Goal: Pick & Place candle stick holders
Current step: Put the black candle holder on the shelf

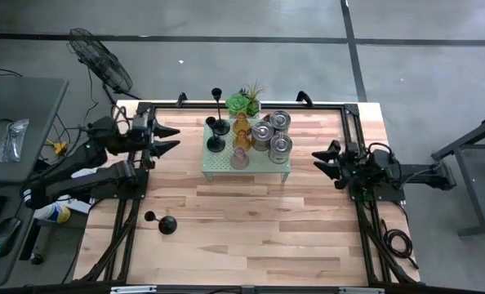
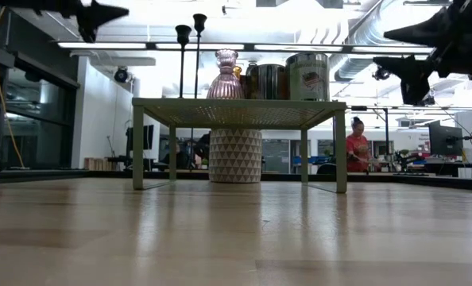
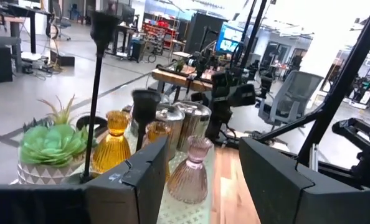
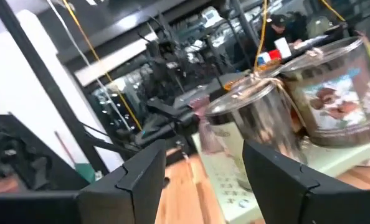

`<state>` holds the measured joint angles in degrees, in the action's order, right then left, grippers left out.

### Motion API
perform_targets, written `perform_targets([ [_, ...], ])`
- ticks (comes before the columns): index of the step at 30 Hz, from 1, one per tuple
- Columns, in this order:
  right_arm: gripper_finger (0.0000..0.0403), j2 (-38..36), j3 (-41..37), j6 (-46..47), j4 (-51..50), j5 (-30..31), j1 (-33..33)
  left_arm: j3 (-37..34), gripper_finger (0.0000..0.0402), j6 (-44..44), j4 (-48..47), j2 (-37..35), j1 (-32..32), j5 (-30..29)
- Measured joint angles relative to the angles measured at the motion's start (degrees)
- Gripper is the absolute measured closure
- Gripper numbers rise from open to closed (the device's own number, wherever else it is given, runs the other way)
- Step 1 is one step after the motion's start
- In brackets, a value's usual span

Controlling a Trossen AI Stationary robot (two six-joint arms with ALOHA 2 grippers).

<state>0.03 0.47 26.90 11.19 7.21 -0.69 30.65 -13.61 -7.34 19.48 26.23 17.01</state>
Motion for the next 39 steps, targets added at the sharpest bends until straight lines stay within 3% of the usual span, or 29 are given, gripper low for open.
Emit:
perform_targets([
  [11, 0.0197, 0.09, -0.02, 1.84, -7.62, -0.07, -3.09, 23.95, 0.0206, 2.85, -38.72, 6.01, 0.00, -0.26],
  [18, 0.0197, 0.63, -0.04, 1.39, -7.97, 0.06, -3.08, 32.58, 0.0206, -1.20, -57.09, 8.86, -0.01, 0.58],
  [28, 0.0197, 0.61, -0.07, 1.37, -7.97, 0.10, -3.08, 32.97, 0.0206, -7.73, -66.69, 11.71, 0.00, 10.15],
  [39, 0.0197, 0.65, -0.11, 1.35, -7.97, 0.10, -3.08, 32.97, 0.0206, -9.40, -68.01, 17.06, -0.02, 15.26],
])
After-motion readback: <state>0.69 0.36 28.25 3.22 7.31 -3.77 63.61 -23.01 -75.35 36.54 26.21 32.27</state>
